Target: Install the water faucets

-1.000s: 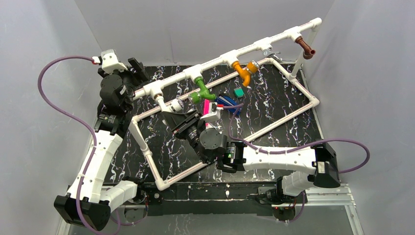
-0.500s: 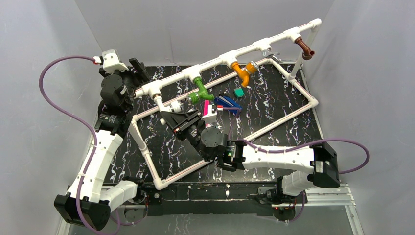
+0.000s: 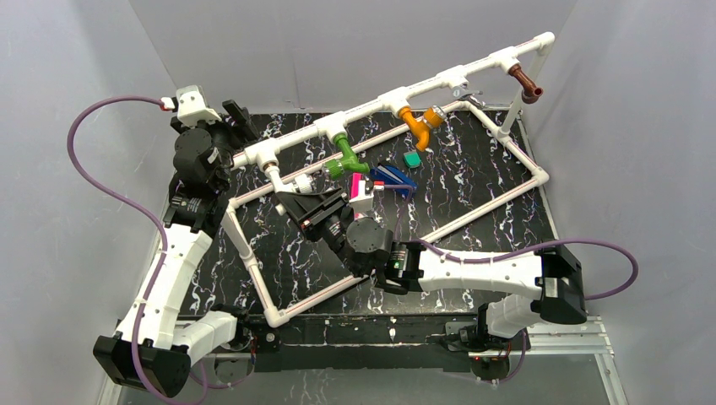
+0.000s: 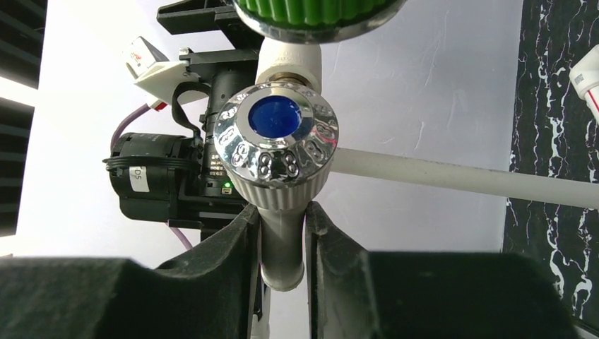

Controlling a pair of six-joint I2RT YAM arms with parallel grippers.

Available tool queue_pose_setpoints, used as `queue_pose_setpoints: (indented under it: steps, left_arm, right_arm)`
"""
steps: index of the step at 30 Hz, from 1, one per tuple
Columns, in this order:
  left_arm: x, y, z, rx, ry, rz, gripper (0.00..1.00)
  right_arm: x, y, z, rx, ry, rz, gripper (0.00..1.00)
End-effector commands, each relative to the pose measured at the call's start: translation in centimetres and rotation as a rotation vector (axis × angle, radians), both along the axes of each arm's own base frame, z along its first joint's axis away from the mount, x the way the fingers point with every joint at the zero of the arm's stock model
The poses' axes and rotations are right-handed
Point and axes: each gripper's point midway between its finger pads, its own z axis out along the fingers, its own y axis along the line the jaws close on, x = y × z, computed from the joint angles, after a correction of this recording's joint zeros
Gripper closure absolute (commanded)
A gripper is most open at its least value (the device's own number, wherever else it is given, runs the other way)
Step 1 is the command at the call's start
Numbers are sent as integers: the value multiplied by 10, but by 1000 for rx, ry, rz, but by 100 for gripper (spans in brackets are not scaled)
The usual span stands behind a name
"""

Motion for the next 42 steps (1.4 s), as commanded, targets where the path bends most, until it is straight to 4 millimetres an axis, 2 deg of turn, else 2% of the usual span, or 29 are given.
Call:
queue_pose_setpoints:
  steps: [1, 6, 12, 15, 19, 28, 35, 42]
  left_arm:
    - [-26, 10, -143, 109, 471, 30, 26]
    - [-26, 10, -143, 109, 471, 30, 26]
    - [-26, 10, -144, 110, 473, 30, 26]
    - [-26, 10, -144, 111, 473, 31, 26]
    - [-26, 10, -144, 110, 472, 31, 26]
    - [-27, 13, -144, 121, 475, 43, 26]
    - [-26, 15, -146, 127, 481, 51, 26]
    - [-26, 15, -147, 130, 487, 52, 26]
  right_arm:
    - [7, 1, -9, -14, -1, 9, 62]
    - [6, 1, -7, -12, -16, 13, 51]
    - [5, -2, -5, -11, -31, 12, 44]
    - [3, -5, 0, -5, -70, 17, 36]
    - [-4, -9, 17, 10, -159, 36, 28]
    - [-19, -15, 33, 22, -250, 96, 23]
    - [-25, -28, 28, -50, -285, 113, 21]
    - [-36, -46, 13, -238, -387, 164, 19]
